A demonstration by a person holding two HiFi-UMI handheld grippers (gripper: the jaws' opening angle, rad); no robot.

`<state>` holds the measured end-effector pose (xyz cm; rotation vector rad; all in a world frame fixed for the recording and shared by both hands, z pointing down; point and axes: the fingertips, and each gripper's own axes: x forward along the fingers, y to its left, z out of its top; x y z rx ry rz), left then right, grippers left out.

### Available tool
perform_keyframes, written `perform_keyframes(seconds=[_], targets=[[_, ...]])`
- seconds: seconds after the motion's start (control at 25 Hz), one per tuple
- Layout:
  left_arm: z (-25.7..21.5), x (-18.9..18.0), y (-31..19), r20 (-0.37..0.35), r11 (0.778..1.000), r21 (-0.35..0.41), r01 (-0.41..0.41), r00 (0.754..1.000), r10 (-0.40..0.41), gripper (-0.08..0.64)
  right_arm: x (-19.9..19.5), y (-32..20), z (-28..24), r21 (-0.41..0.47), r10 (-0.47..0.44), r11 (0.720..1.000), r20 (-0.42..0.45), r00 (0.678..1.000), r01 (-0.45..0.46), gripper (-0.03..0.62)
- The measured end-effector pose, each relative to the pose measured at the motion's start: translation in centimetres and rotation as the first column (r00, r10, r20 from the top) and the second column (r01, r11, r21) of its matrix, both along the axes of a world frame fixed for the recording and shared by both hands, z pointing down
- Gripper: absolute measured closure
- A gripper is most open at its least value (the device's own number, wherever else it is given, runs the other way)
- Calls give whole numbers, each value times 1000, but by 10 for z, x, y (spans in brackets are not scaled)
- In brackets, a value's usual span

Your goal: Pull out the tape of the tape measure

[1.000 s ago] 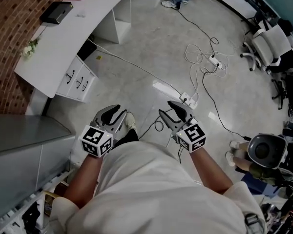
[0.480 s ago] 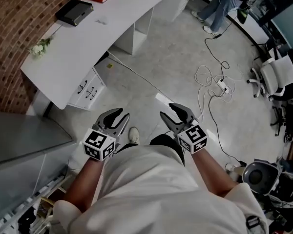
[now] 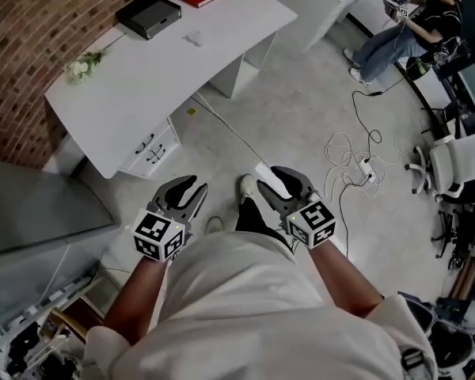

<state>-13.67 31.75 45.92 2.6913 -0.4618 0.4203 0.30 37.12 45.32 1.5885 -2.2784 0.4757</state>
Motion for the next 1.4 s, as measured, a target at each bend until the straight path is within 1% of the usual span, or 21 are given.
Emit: perform_keyframes(seconds=[0.16, 0.44, 0.6, 0.72, 0.84, 0.92, 1.04, 1.16, 1.24, 1.4], targets=[[12, 6, -28, 28, 998, -17, 68, 997, -67, 446, 13, -35, 11, -3, -59, 998, 12, 998, 59, 400], [7, 53, -82, 63, 988, -7, 154, 986, -153, 448, 67, -102, 21, -20, -155, 988, 38, 987, 156, 400], [4, 85, -111, 76, 977, -6, 213, 974, -212, 448, 99, -144, 24, -23, -221, 975, 43, 974, 222, 400], [4, 104, -129, 84, 968, -5, 249, 965, -248, 448, 119, -173, 27, -22, -250, 968, 57, 967, 252, 400], [2, 118, -142, 92, 958, 0, 288, 954, -287, 448, 136, -198, 32, -20, -273, 961, 80, 959, 275, 400], [2, 124, -150, 94, 948, 7, 318, 944, -318, 448, 144, -213, 37, -21, -294, 955, 81, 952, 296, 400], [2, 125, -170, 91, 932, 7, 363, 927, -363, 448, 148, -239, 46, -33, -317, 946, 86, 944, 321, 400], [1, 121, -189, 83, 922, 3, 386, 919, -385, 448, 142, -264, 52, -45, -330, 941, 87, 940, 334, 400], [0, 118, -203, 72, 920, 4, 391, 918, -390, 448, 137, -282, 53, -47, -334, 940, 80, 939, 338, 400], [-3, 107, -231, 55, 925, 10, 380, 923, -380, 448, 124, -314, 62, -74, -317, 944, 82, 945, 323, 400]])
